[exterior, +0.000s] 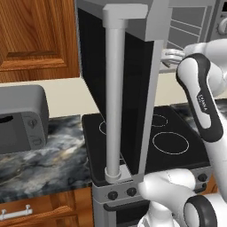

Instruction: Transport the fish from the fridge to the microwave and turn on the microwave.

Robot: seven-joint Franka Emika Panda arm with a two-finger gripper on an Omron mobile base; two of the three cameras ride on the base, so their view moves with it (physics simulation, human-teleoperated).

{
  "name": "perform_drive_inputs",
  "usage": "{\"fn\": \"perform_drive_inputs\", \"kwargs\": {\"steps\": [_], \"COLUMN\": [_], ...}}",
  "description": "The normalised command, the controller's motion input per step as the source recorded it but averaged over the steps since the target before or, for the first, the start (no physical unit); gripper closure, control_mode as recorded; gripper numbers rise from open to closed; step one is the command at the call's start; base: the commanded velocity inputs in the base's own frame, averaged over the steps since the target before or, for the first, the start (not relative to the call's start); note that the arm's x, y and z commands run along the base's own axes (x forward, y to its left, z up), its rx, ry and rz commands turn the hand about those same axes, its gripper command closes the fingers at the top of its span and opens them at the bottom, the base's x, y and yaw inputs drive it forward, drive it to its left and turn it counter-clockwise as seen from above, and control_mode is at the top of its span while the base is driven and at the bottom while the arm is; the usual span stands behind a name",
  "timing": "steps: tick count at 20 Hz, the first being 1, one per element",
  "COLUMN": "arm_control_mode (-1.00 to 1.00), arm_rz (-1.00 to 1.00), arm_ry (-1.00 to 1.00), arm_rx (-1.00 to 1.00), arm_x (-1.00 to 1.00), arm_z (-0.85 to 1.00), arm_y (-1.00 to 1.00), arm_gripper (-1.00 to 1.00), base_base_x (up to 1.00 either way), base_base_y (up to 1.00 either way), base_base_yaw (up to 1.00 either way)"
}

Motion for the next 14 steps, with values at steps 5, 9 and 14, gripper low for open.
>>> {"fn": "perform_drive_inputs", "kwargs": {"steps": [5,9,14], "arm_control_mode": [-1.00,-1.00,-1.00], "arm_rz": [0.00,0.00,0.00], "arm_ry": [0.10,0.06,0.01], "arm_rx": [-0.04,-0.08,-0.06], "arm_x": [0.56,0.58,0.56], "arm_z": [0.02,0.00,0.00], "arm_y": [0.00,0.00,0.00], "arm_gripper": [1.00,1.00,1.00], "base_base_x": [0.00,0.00,0.00], "base_base_y": [0.00,0.00,0.00], "base_base_yaw": [0.00,0.00,0.00]}}
